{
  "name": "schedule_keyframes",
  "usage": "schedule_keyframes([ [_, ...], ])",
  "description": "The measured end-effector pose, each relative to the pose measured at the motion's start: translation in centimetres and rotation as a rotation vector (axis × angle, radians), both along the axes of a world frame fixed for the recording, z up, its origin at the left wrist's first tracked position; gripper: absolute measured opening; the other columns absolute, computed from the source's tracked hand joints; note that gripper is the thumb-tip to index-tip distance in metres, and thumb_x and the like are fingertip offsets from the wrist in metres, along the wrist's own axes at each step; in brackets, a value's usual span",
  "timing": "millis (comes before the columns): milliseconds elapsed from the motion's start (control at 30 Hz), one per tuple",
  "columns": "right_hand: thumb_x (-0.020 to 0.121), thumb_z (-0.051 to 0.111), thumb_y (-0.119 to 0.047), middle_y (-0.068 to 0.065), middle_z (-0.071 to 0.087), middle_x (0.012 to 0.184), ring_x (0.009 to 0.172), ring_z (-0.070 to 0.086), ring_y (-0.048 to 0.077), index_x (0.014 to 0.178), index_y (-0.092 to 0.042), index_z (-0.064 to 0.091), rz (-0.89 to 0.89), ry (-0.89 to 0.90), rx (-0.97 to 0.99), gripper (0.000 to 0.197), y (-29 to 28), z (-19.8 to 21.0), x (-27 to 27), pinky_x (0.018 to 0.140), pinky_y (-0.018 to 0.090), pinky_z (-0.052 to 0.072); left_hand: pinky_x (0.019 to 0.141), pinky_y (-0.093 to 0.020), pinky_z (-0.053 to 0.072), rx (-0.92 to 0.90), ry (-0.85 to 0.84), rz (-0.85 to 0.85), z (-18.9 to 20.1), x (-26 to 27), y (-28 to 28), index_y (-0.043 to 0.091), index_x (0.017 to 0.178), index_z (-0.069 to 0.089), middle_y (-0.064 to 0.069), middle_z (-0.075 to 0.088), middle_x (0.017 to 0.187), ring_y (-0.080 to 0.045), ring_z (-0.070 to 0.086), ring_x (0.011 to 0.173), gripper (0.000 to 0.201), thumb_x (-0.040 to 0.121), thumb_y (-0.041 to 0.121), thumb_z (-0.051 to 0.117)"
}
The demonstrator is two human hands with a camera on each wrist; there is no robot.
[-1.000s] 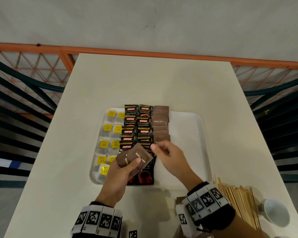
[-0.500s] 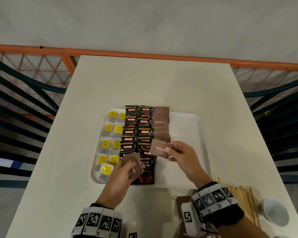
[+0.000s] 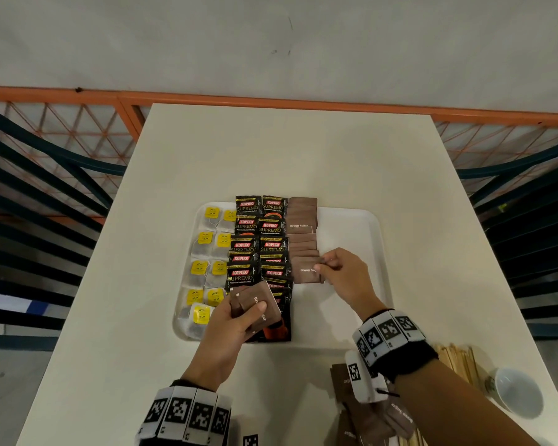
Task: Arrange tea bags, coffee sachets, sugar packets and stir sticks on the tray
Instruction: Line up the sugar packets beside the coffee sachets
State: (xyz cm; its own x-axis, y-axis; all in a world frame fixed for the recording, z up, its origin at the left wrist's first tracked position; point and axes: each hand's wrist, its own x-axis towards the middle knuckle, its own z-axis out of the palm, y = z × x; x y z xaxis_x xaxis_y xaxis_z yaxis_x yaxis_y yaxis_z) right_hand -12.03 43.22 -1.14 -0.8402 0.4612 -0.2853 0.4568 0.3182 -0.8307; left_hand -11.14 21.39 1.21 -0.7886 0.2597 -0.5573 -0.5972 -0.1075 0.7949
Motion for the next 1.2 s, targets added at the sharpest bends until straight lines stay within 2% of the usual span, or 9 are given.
schedule_keyframes([
  [200, 0.079, 0.070, -0.006, -0.003, 0.058, 0.067, 0.060, 0.053, 0.002, 0.092, -0.001, 0.062, -0.014, 0.030, 0.033, 0.017, -0.5, 0.2, 0.0, 0.053, 0.000, 0.039, 0.070, -0.025, 0.051, -0.010, 0.015, 0.016, -0.3, 0.0, -0.1, 0.013, 0.106, 0.061, -0.005, 0.070, 0.094, -0.020, 0.066, 0.091, 0.025, 0.083, 0.001, 0.061],
  [400, 0.084, 0.066, -0.026, 0.001, 0.061, 0.084, 0.074, 0.055, 0.011, 0.099, -0.014, 0.058, -0.010, 0.009, 0.087, 0.021, -1.2, 1.3, 0.7, 0.061, 0.011, 0.037, 0.060, -0.017, 0.053, 0.004, 0.039, 0.022, -0.4, 0.1, 0.4, 0.016, 0.097, 0.063, 0.002, 0.074, 0.084, -0.010, 0.070, 0.079, 0.024, 0.081, -0.001, 0.064],
  [533, 0.088, 0.057, -0.036, -0.008, 0.061, 0.081, 0.071, 0.057, 0.004, 0.095, -0.019, 0.061, 0.319, -0.056, -0.085, 0.018, -3.1, 3.4, 2.3, 0.063, 0.014, 0.040, 0.059, -0.017, 0.053, 0.016, 0.049, 0.023, -0.3, 0.2, 0.7, 0.016, 0.097, 0.063, 0.001, 0.073, 0.086, -0.008, 0.070, 0.077, 0.024, 0.079, -0.001, 0.065],
  [633, 0.086, 0.062, -0.027, -0.008, 0.065, 0.082, 0.073, 0.061, 0.006, 0.098, -0.016, 0.064, 0.466, -0.119, -0.281, 0.017, -4.1, 3.5, 3.1, 0.058, 0.015, 0.046, 0.063, -0.020, 0.055, 0.017, 0.067, 0.004, -0.2, 0.3, 0.9, 0.016, 0.099, 0.064, 0.000, 0.075, 0.087, -0.010, 0.071, 0.080, 0.022, 0.081, 0.003, 0.063],
  [767, 0.087, 0.061, -0.010, 0.002, 0.066, 0.087, 0.080, 0.063, 0.014, 0.097, -0.009, 0.063, 0.355, -0.116, -0.443, 0.010, -4.5, 2.9, 3.5, 0.067, 0.024, 0.055, 0.077, -0.030, 0.055, 0.005, 0.041, -0.020, -0.1, 0.5, 1.2, 0.013, 0.107, 0.063, -0.008, 0.072, 0.100, -0.019, 0.069, 0.092, 0.020, 0.088, 0.015, 0.058],
  [833, 0.089, 0.057, -0.008, 0.009, 0.064, 0.096, 0.085, 0.063, 0.017, 0.095, -0.013, 0.063, 0.342, -0.105, -0.424, 0.010, -4.3, 2.7, 3.5, 0.068, 0.026, 0.057, 0.083, -0.034, 0.052, 0.014, 0.003, -0.022, 0.0, 0.5, 1.2, 0.011, 0.108, 0.063, -0.012, 0.070, 0.103, -0.024, 0.065, 0.099, 0.020, 0.091, 0.016, 0.053],
  [933, 0.091, 0.054, -0.006, 0.014, 0.063, 0.104, 0.086, 0.062, 0.016, 0.101, -0.013, 0.064, 0.309, -0.059, -0.345, 0.016, -3.4, 2.8, 3.4, 0.067, 0.023, 0.057, 0.079, -0.033, 0.051, 0.002, -0.021, -0.030, 0.0, 0.5, 1.2, 0.009, 0.105, 0.063, -0.009, 0.069, 0.094, -0.020, 0.062, 0.090, 0.021, 0.094, 0.006, 0.045],
  [1100, 0.087, 0.060, -0.007, -0.001, 0.065, 0.090, 0.080, 0.058, 0.013, 0.101, -0.013, 0.069, 0.178, -0.024, -0.055, 0.018, -0.9, 2.1, 2.4, 0.072, 0.022, 0.051, 0.072, -0.027, 0.055, -0.080, 0.004, -0.073, 0.0, 0.6, 0.9, 0.008, 0.107, 0.060, -0.011, 0.066, 0.097, -0.022, 0.063, 0.088, 0.022, 0.093, 0.000, 0.045],
  [1200, 0.084, 0.064, -0.009, -0.003, 0.065, 0.089, 0.082, 0.056, 0.010, 0.095, -0.013, 0.071, 0.152, -0.025, 0.046, 0.014, 0.1, 1.9, 1.5, 0.069, 0.010, 0.041, 0.079, -0.033, 0.053, -0.125, 0.028, -0.087, -0.1, 0.7, 0.9, 0.009, 0.105, 0.062, -0.015, 0.066, 0.104, -0.028, 0.063, 0.098, 0.020, 0.090, 0.001, 0.052],
])
